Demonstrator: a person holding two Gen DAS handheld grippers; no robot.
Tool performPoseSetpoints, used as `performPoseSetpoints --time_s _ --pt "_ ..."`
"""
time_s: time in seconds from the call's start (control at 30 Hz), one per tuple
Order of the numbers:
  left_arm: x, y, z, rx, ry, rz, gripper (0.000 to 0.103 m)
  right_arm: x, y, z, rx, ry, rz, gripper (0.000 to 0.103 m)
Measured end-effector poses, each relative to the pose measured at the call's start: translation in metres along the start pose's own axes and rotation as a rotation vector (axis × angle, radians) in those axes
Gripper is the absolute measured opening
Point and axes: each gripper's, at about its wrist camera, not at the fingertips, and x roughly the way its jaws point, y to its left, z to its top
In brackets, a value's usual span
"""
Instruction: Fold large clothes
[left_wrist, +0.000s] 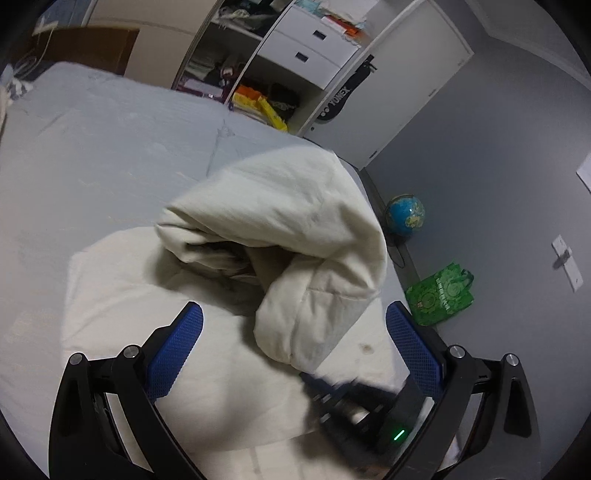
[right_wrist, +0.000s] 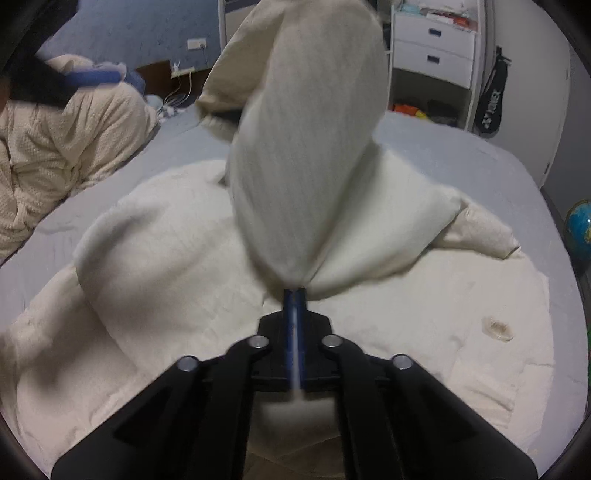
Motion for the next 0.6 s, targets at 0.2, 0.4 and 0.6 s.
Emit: performPoseSetpoints --time_s 0.2,0.4,0.6 --pt "0.045 -0.023 0.046 -0.048 0.017 0.031 0.096 0.005 -0.003 -0.002 0.009 -0.014 0.024 0.0" --pt "0.12 -0.048 0.069 0.094 0.116 0.141 0.095 -0.011 -0.017 -0.006 0.141 -0.069 0.098 0.0" --pt "0.111 -0.016 0.047 0.083 0.131 0.135 0.096 -0.03 -0.063 -0.012 0.315 -0.1 0.186 0.0"
